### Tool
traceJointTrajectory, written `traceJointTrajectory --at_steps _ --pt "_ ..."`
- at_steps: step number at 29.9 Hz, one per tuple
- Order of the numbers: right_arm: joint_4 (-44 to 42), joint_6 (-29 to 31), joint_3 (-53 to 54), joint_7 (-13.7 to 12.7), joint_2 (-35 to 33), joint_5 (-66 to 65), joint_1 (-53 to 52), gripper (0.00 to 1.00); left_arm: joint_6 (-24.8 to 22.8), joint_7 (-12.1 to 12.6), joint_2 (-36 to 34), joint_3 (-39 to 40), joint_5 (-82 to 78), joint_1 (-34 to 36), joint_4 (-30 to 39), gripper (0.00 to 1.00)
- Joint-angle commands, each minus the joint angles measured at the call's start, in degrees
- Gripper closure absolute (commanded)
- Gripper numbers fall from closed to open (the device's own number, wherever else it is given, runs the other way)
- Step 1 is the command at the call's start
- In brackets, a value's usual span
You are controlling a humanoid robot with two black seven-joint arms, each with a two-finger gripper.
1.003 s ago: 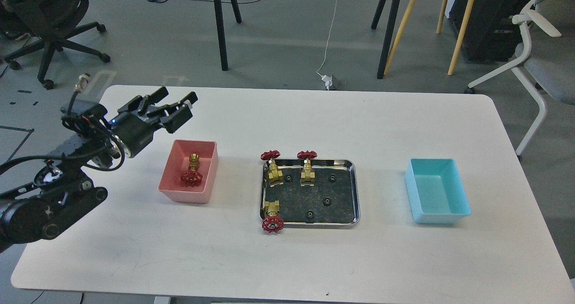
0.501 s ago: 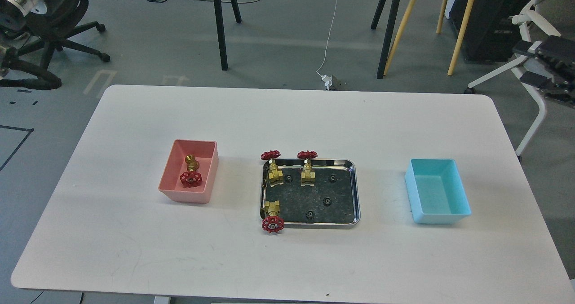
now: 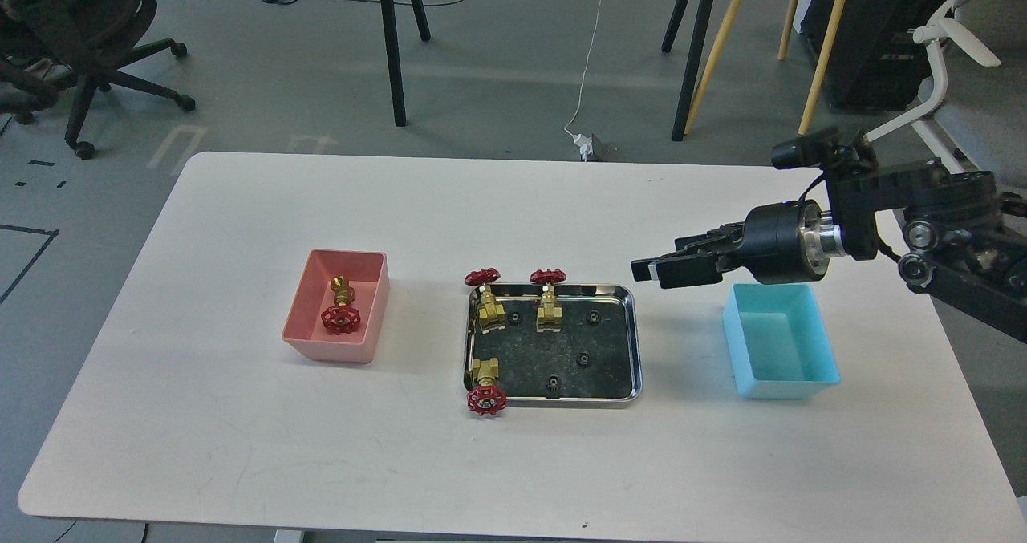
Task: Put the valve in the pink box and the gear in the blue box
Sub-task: 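Reach the right gripper toward the small dark gear on the tray, then grasp the small dark gear with the right gripper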
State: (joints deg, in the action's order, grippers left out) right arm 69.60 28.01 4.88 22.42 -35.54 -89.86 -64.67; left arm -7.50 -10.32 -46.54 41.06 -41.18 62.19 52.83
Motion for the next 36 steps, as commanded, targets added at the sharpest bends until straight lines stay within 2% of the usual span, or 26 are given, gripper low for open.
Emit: traceJointTrajectory --at_steps 1,8,12,22,36 --pt "-5.3 0.0 -8.2 0.0 7.0 -0.1 -4.8 0.03 0.4 0.1 -0.3 0.1 0.1 0.6 0.0 0.0" --pt "-15.8 0.0 -14.8 0.1 21.5 -0.2 -6.0 0.03 0.8 0.1 -0.3 0.1 0.1 2.8 -0.8 0.0" --pt "-19.8 0.0 -18.9 0.1 27.1 -0.3 -6.0 0.03 0.8 0.2 -0.4 0.1 0.1 3.4 -0.9 0.0" --pt "-29.0 0.0 -22.2 0.4 33.0 -0.4 -2.9 0.04 0.8 0.1 -0.4 0.0 0.1 3.9 -1.7 0.0" --pt "-32.0 0.0 -25.0 0.6 34.8 -1.2 -2.3 0.31 0.9 0.2 -0.4 -0.1 0.0 4.5 -3.0 0.0"
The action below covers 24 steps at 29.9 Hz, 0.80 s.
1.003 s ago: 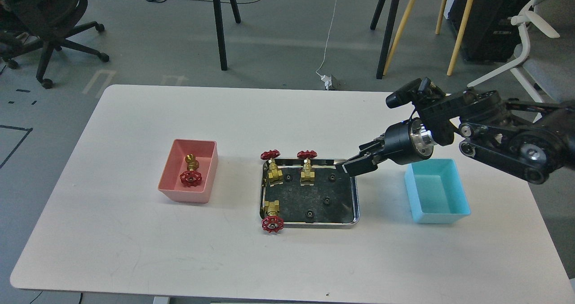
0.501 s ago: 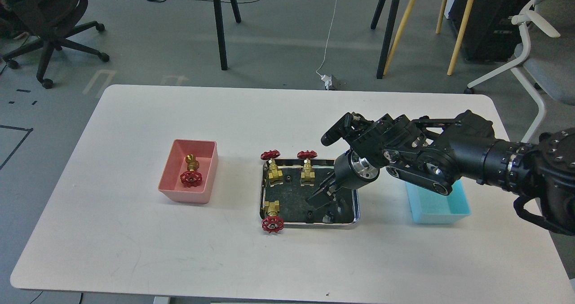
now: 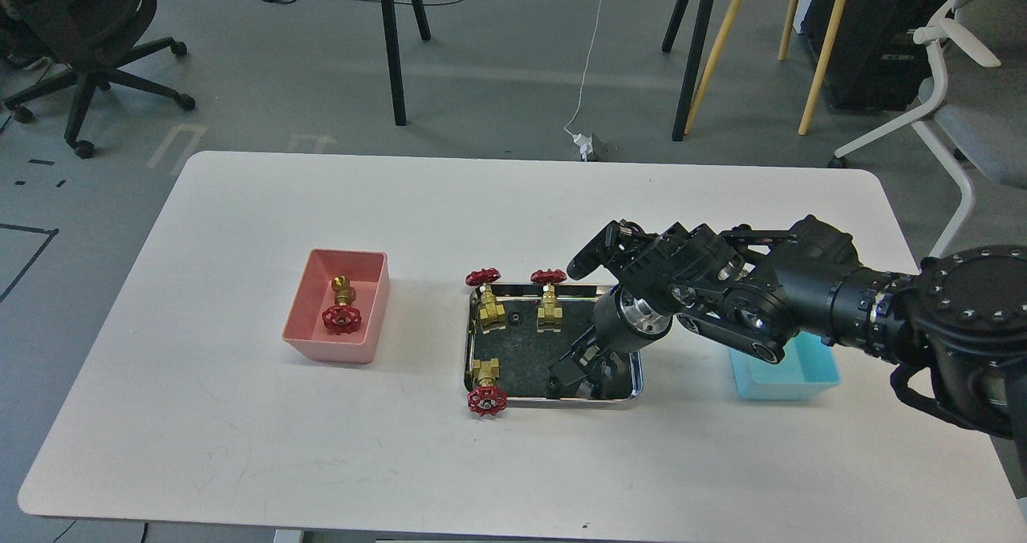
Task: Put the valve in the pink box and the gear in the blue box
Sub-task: 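Grasp the small dark gear with the right gripper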
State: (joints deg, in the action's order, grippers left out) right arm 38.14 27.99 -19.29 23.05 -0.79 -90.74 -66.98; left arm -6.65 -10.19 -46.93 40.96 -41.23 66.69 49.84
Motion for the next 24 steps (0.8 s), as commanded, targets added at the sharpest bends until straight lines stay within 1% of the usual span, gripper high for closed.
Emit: traceJointTrajectory --at_steps 1,9,11,16,24 --pt "-0.7 0.0 -0.8 0.0 0.0 -0.3 0.0 0.31 0.1 0.1 0.0 0.0 0.0 0.0 0.0 0.0" --pt "-2.1 0.0 -1.0 -0.6 0.2 -0.4 0.1 0.33 0.1 0.1 0.0 0.1 0.0 0.2 -0.8 0.0" --pt "-2.5 0.0 -1.1 -0.6 0.8 -0.4 0.1 0.36 0.1 0.1 0.0 0.0 0.0 0.5 -0.8 0.0" --pt "-2.6 0.0 -2.5 -0.6 0.8 -0.4 -0.1 0.4 0.1 0.1 0.0 0.0 0.0 0.5 -0.9 0.0" --pt "-2.5 0.0 -2.9 -0.5 0.8 -0.4 -0.3 0.52 0.1 0.1 0.0 0.0 0.0 0.5 -1.2 0.0"
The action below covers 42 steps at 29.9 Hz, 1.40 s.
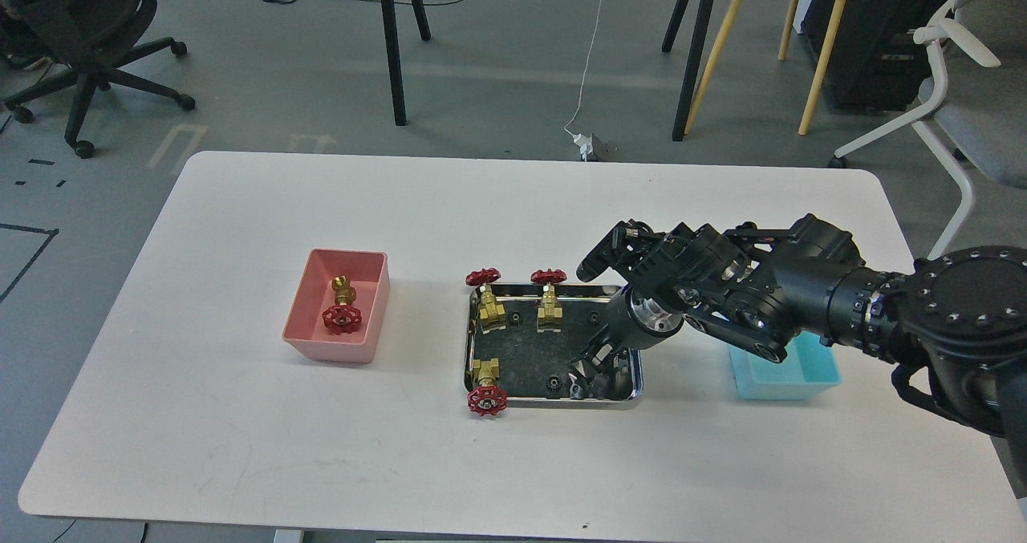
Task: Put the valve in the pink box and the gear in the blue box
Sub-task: 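Grasp the small dark gear with the right gripper, then carry the gear over the light-blue box and release it inside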
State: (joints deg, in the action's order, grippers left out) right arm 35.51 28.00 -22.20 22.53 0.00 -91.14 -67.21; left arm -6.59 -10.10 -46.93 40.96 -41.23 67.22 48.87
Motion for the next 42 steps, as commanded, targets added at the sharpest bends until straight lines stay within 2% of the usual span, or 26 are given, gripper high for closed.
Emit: traceJointTrajectory --at_steps 1,11,16,28,35,42 --pt "0.2 0.0 0.0 0.1 0.0 0.0 -0.1 0.55 -0.1 -0.1 0.0 0.1 0.0 0.0 -0.3 0.0" --pt "0.3 0.0 0.0 0.2 0.0 0.0 -0.5 0.69 -0.1 -0.1 -0.1 0.1 0.0 0.1 -0.4 0.0" --pt "0.2 0.0 0.0 0.2 0.0 0.0 -0.4 0.66 -0.1 -0.1 -0.2 0.1 0.0 0.1 -0.7 0.0" --pt "0.2 0.0 -0.1 0.2 0.0 0.0 -0.1 0.67 -0.1 -0.1 -0.2 0.1 0.0 0.5 -1.0 0.0" --pt "0.3 0.0 -0.1 0.2 0.0 0.0 -0.4 0.87 0.0 -0.1 -0.2 0.1 0.0 0.5 -1.0 0.0" --pt "0.5 0.0 0.0 0.2 0.0 0.0 -0.8 0.96 0.0 -0.1 -0.4 0.0 0.0 0.5 -1.1 0.0"
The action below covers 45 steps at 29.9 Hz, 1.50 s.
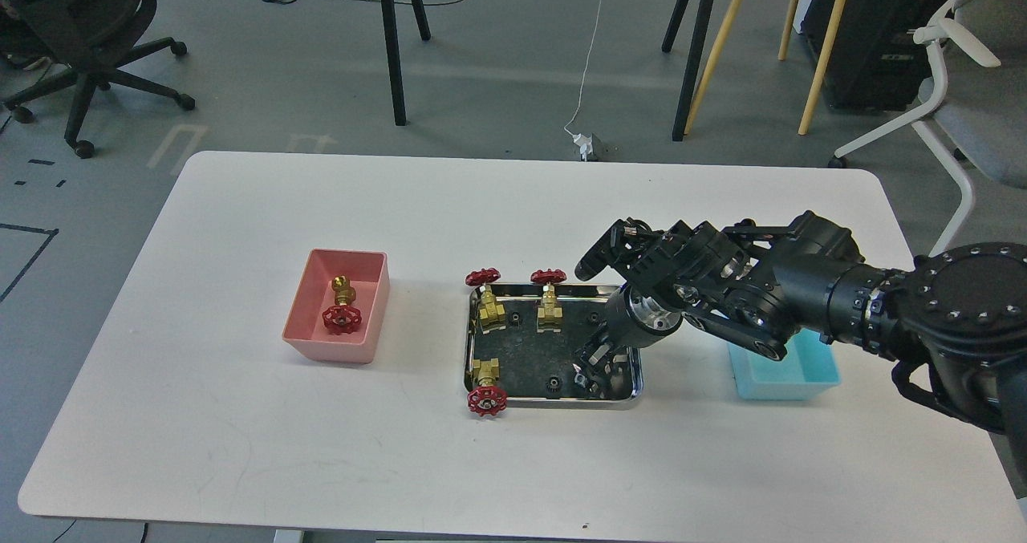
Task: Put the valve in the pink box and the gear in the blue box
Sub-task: 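Carry the gear over the light-blue box and release it inside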
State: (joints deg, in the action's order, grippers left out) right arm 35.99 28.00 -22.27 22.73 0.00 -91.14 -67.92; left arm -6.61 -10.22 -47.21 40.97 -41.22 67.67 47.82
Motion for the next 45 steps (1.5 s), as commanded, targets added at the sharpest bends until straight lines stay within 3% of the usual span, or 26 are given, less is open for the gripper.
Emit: traceJointTrajectory --at_steps 1,12,16,24,29,39,41,45 --pt "0.0 0.0 0.0 0.0 0.0 0.0 -0.2 0.97 0.0 0.0 -0.1 0.0 0.0 0.0 0.0 0.0" --pt "0.7 0.0 4.2 0.6 -1.5 1.2 -4.3 0.99 0.0 0.0 0.2 0.1 0.0 0.0 0.0 0.0" --pt "6.4 0.0 6.9 0.6 -10.9 2.0 -5.6 0.99 0.0 0.0 0.4 0.0 0.0 0.0 0.0 0.0" --pt "20.2 0.0 10.4 1.1 -36.4 2.6 -5.0 0.98 0.1 0.0 0.8 -0.1 0.0 -0.1 0.0 0.0" --pt "24.1 0.0 10.5 1.4 -46.3 3.3 -2.3 0.98 0.5 0.0 1.4 -0.2 0.0 0.0 0.0 0.0" --pt "20.6 0.0 11.2 1.3 -45.2 3.1 6.9 0.98 1.1 0.0 1.8 -0.4 0.0 0.0 0.0 0.0" --pt "20.3 0.0 12.1 0.9 -44.3 3.1 7.2 0.89 1.1 0.0 1.8 -0.4 0.0 0.0 0.0 0.0" --pt "20.2 0.0 14.8 0.6 -44.1 4.1 7.4 0.4 1.1 0.0 1.8 -0.4 0.0 0.0 0.0 0.0"
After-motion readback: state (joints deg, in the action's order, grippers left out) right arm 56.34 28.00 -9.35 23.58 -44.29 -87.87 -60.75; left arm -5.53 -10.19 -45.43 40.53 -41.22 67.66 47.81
